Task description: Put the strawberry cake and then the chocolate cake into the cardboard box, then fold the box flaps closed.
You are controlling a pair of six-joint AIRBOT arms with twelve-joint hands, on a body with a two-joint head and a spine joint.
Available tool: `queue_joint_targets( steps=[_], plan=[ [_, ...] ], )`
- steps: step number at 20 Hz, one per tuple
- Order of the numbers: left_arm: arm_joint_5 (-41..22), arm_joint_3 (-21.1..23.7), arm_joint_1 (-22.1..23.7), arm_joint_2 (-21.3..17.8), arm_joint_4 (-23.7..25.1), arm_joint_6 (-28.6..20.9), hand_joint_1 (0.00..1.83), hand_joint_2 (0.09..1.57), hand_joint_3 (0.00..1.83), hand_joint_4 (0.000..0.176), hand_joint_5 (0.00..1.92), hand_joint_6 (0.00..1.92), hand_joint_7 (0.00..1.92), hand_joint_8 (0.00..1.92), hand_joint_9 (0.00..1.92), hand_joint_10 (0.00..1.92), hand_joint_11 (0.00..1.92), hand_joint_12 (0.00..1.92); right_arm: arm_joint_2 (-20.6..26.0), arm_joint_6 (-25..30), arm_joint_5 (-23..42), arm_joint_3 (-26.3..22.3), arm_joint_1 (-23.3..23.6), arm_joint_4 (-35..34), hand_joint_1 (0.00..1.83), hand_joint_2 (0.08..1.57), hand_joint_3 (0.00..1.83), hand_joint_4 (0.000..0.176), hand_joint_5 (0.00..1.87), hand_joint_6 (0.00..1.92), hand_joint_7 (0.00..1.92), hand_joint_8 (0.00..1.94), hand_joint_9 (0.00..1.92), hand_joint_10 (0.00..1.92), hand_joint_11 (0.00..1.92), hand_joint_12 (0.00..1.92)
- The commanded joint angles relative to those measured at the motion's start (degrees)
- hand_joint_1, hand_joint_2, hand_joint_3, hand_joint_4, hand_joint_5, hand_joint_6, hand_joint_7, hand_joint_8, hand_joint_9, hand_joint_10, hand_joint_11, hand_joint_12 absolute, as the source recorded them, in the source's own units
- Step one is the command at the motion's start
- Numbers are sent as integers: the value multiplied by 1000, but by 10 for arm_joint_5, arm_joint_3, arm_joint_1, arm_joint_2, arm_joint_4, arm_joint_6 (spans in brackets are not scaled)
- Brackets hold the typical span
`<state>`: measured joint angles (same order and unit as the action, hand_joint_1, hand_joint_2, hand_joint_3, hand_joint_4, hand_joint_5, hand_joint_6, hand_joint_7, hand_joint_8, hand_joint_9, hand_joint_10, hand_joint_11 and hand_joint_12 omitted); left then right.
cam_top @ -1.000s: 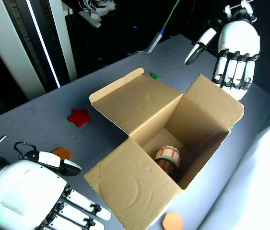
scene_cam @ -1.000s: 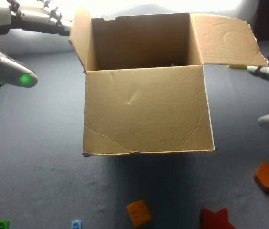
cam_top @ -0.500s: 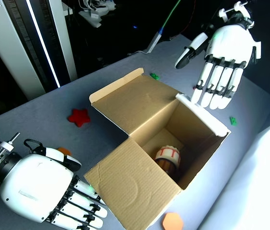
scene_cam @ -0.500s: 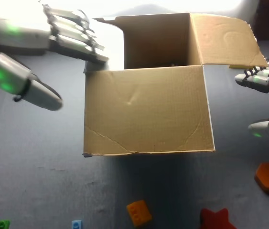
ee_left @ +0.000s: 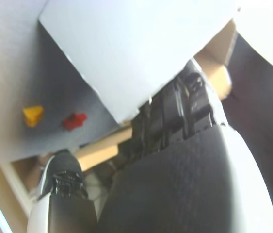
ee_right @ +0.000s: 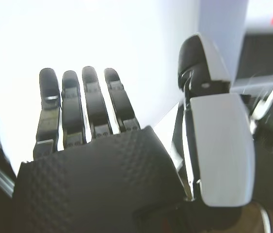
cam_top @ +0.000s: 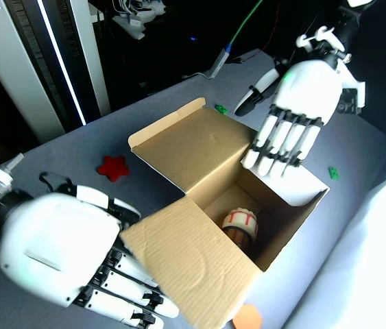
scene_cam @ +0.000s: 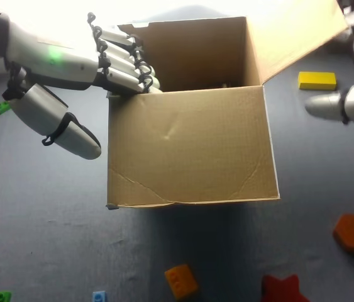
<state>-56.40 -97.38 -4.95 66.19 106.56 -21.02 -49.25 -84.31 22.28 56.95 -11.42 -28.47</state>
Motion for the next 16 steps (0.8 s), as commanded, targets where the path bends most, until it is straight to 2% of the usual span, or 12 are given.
queue_joint_targets(
  steps=[1,5,7,9,12,16],
  plan=[
    [-6,-4,1,-6,-25,-1,51,1119,2,27,188,0,203,0,185,0,0,867,7,2,60,-7,15,8,285,1141,1,0,93,2,135,1,114,6,0,411],
    [-4,-17,27,-6,-25,-2,45,1122,2,27,180,2,197,1,188,1,0,863,-3,-11,50,-29,39,10,294,1142,0,0,81,1,136,1,124,8,0,454],
    [-7,-29,49,-8,-25,-7,75,1112,0,30,202,7,223,6,212,9,0,891,-21,-22,54,-30,39,10,284,1147,1,0,73,6,111,5,111,3,0,183],
    [-7,-43,62,-9,-25,-21,67,1116,0,37,169,1,203,1,194,1,0,806,-28,-23,58,-30,38,10,224,1145,0,0,55,6,96,6,116,4,0,444],
    [-3,-60,75,-19,-21,-36,133,1124,2,40,160,3,183,2,200,6,0,826,-29,-20,58,-31,37,10,189,1146,0,0,66,4,94,1,96,2,0,668],
    [8,-75,80,-36,-7,-38,94,1121,0,38,170,3,191,3,191,3,0,812,-37,-25,58,-30,23,10,219,1145,0,0,90,11,128,11,120,11,0,743]
  ],
)
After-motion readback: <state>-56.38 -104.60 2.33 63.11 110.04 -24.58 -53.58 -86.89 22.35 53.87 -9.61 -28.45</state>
